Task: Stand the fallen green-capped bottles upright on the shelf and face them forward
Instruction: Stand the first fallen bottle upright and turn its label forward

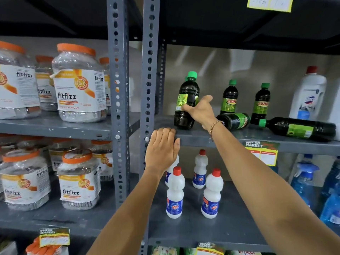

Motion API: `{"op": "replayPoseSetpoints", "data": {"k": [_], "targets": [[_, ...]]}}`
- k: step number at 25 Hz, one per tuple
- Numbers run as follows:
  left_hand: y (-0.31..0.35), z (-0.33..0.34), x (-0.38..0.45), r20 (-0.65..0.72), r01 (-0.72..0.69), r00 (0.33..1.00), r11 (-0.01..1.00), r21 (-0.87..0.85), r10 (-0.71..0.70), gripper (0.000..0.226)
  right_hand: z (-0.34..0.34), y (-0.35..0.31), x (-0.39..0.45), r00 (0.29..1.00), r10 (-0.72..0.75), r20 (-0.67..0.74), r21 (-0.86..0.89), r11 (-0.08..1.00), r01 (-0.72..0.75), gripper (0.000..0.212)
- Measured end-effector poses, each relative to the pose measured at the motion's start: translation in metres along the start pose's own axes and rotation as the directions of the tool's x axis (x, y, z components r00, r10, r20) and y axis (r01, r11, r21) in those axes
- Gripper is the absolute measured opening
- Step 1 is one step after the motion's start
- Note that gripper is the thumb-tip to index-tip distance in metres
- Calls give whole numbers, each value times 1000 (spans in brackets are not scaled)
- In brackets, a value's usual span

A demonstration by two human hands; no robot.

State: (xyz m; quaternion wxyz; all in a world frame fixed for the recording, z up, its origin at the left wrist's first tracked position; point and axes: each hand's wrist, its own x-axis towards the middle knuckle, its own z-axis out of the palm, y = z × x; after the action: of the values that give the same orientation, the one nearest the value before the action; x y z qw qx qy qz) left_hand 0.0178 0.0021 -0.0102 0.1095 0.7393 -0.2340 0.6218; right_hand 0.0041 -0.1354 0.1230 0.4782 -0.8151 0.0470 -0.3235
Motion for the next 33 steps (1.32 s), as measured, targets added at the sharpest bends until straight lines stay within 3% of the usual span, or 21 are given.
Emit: {"op": "replayPoseSetpoints", "data": {"k": [3,6,9,13,15,22,33], "targets": [[2,-2,1,25,17,1000,1000,-10,-17,38,-2,11,-5,994,-111,-1,-6,994,111,57],[1,-2,1,40,21,999,1000,-13,-21,38,-2,22,-2,993,-111,39,5,994,111,61],[4,-2,2,40,45,998,999,-12,-45,36,-7,30,-1,990,-52,134,91,995,40,76],[11,-3,7,32,127,991,992,-26,-126,29,-14,30,-4,955,88,282,198,969,-148,112],[9,-2,6,36,115,993,993,-31,-113,30,-15,30,-3,946,116,304,197,964,-181,117],[7,-2,3,79,96,993,995,-35,-93,48,-17,33,-8,964,87,250,171,976,-133,104],[6,-1,1,41,67,997,998,-4,-66,47,-14,36,-6,967,39,252,106,992,-67,88]]}}
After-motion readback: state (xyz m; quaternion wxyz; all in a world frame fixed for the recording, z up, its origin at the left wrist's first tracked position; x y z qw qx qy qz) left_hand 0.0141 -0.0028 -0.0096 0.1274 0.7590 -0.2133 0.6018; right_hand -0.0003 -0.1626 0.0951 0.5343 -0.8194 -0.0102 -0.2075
